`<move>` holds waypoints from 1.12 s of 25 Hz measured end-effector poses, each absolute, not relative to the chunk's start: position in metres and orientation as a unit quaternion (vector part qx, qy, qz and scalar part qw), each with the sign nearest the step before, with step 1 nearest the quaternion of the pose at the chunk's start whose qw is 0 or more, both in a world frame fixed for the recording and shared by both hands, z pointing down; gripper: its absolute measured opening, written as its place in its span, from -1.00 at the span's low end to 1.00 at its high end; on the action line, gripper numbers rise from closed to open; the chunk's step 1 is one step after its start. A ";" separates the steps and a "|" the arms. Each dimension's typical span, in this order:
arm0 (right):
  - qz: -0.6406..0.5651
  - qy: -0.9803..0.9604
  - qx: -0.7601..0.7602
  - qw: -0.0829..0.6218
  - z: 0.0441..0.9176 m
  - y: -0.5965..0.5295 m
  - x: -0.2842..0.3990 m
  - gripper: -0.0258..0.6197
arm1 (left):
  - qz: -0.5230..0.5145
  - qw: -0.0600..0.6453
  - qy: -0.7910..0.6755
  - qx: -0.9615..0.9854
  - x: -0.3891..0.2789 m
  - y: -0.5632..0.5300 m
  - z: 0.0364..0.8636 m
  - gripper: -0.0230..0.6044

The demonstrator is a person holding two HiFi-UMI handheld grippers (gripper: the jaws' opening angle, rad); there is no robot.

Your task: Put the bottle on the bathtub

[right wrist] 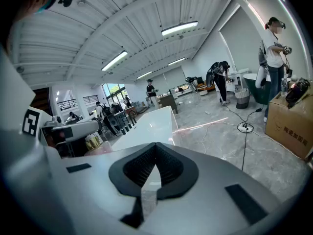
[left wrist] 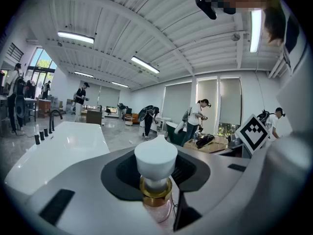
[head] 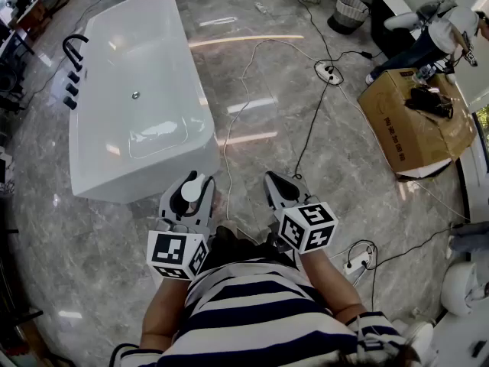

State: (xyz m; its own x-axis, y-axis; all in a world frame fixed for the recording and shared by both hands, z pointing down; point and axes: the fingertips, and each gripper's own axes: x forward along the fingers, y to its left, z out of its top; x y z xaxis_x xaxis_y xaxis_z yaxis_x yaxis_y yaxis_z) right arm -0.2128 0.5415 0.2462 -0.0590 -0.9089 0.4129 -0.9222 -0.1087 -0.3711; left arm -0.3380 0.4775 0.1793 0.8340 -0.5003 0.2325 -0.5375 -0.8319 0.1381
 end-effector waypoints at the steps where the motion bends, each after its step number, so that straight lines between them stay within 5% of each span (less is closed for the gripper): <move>1: 0.293 -0.666 0.686 0.008 0.246 0.541 -0.213 -0.84 | 0.095 0.101 -0.269 0.953 -0.338 0.477 0.180 -0.45; 28: 0.316 -0.638 0.702 0.019 0.258 0.476 -0.196 -0.84 | 0.097 0.148 -0.254 0.951 -0.330 0.398 0.205 -0.45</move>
